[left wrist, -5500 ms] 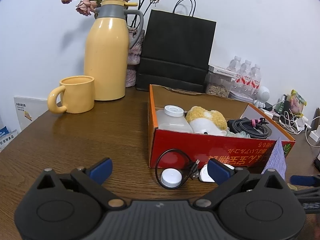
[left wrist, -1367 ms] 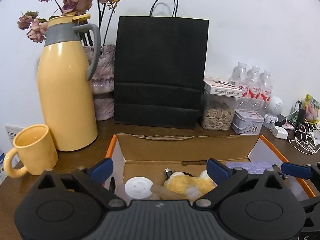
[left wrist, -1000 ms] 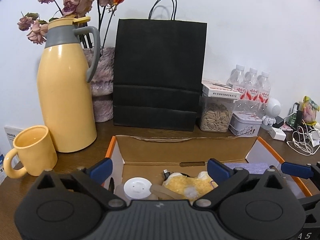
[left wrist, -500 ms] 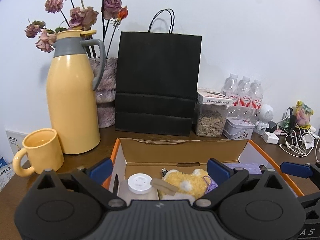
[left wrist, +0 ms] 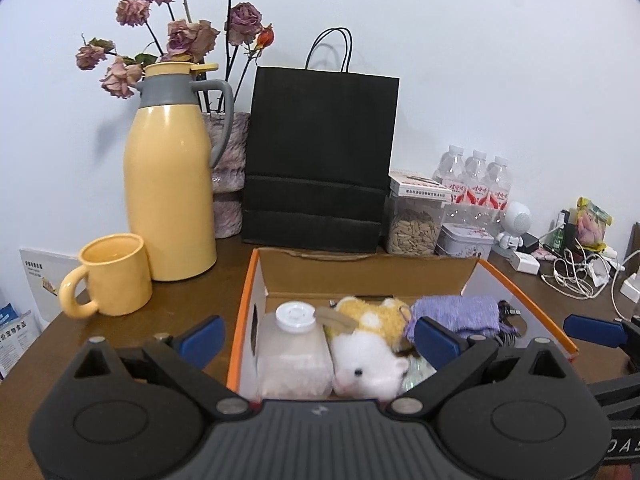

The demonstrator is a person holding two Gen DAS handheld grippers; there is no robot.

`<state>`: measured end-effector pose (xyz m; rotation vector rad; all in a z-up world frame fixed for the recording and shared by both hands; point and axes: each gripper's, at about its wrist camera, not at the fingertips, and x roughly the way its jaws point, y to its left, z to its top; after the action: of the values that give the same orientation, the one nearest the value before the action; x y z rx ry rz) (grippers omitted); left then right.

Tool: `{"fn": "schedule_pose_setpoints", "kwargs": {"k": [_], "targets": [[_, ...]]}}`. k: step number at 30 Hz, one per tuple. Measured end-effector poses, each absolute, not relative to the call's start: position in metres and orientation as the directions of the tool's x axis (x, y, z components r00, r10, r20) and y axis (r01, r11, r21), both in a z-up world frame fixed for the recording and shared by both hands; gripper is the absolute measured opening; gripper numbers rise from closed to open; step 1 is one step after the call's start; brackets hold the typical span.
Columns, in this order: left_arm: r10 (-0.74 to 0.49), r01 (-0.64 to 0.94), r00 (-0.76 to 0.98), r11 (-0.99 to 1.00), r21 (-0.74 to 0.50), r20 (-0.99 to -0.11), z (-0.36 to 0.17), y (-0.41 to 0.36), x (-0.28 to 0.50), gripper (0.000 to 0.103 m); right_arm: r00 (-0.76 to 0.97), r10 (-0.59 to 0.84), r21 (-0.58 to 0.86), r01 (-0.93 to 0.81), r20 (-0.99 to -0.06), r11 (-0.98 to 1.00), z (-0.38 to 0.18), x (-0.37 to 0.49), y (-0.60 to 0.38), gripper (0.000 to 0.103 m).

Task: Organize objects
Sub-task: 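Withdraw both tools from the box toward the caps on the desk, then grasp a white bottle cap with the right tool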

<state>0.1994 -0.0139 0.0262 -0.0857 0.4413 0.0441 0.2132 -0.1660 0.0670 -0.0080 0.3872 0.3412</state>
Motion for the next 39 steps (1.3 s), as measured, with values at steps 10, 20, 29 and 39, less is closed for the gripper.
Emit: {"fn": "schedule_pose_setpoints", "kwargs": {"k": [10, 20, 29, 39], "targets": [[0.034, -0.073, 0.888, 0.995, -0.067, -0.459, 0.015, -0.004, 0.157, 0.101, 0.848, 0.314, 0.045, -0.327, -0.427, 0.944, 0.049, 0.174, -0.166, 0.103], [0.042, -0.072, 0.862, 0.997, -0.04, -0.505, -0.001, 0.006, 0.119, 0.101, 0.813, 0.312, 0.03, -0.342, -0.493, 0.939, 0.029, 0.132, -0.167, 0.103], [0.042, -0.063, 0.823, 0.998, -0.018, -0.567, -0.021, 0.016, 0.094, 0.101, 0.764, 0.321, 0.035, -0.365, -0.56, 0.93, 0.007, 0.105, -0.17, 0.103], [0.028, -0.058, 0.807, 0.998, -0.032, -0.59, -0.028, 0.021, 0.087, 0.101, 0.705, 0.371, 0.06, -0.424, -0.604, 0.904, -0.005, 0.101, -0.156, 0.041]]}}
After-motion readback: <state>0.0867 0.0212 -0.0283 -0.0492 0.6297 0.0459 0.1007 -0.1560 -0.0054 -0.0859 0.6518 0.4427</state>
